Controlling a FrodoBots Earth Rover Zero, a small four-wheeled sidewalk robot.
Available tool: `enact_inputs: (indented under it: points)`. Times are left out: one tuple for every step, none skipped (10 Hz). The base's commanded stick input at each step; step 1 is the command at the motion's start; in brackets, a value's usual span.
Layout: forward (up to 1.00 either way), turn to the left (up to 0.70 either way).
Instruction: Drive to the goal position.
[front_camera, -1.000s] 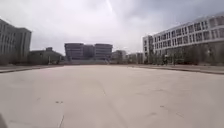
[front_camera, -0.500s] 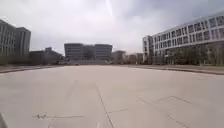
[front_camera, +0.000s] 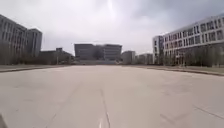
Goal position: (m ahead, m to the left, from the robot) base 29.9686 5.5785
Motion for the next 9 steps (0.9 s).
enact_inputs:
  points:
    - [1.0, 0.0]
    - [1.0, 0.0]
    - [1.0, 0.0]
    - [1.0, 0.0]
    - [1.0, 0.0]
    - [1.0, 0.0]
    - [1.0, 0.0]
    - [1.0, 0.0]
    - [1.0, 0.13]
